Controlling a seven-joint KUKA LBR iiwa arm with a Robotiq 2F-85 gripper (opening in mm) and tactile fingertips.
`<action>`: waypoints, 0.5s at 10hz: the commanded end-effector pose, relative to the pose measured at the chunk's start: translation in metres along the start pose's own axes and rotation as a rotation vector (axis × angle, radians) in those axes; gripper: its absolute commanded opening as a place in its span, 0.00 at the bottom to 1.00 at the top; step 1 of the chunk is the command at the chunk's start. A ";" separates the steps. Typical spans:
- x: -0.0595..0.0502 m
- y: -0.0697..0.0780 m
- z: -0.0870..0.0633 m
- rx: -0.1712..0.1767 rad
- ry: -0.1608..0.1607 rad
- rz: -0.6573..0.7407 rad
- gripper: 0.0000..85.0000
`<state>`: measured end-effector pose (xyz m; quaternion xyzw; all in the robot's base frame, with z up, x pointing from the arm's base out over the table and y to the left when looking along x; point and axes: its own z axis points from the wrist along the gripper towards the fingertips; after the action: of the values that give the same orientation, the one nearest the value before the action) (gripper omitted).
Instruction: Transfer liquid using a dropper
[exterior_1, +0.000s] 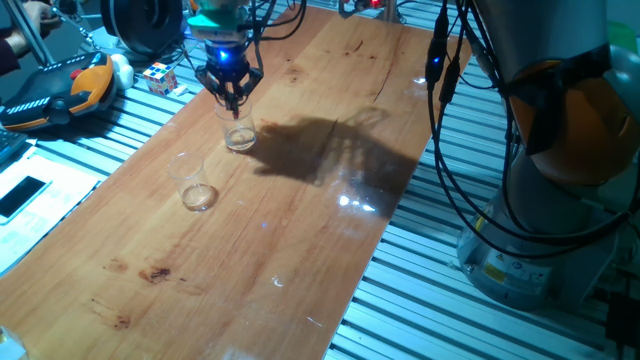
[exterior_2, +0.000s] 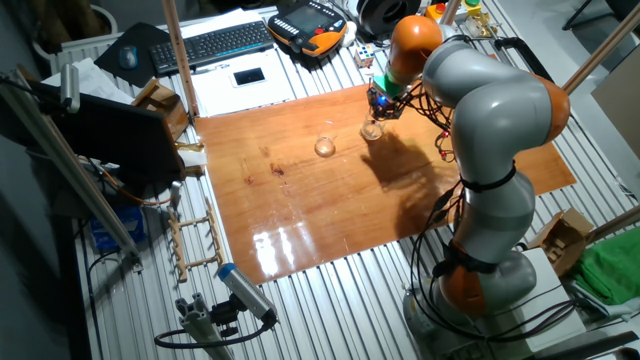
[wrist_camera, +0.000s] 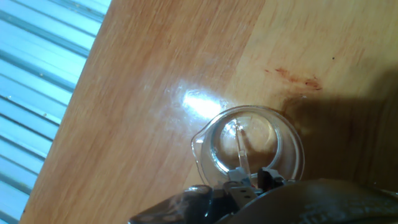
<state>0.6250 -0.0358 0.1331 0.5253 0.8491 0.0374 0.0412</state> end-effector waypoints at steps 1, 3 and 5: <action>0.000 0.000 0.000 0.000 0.000 -0.001 0.01; 0.001 0.000 -0.002 0.007 0.000 -0.028 0.19; 0.002 0.000 -0.005 0.017 -0.003 -0.041 0.51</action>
<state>0.6239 -0.0338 0.1385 0.5082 0.8599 0.0274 0.0385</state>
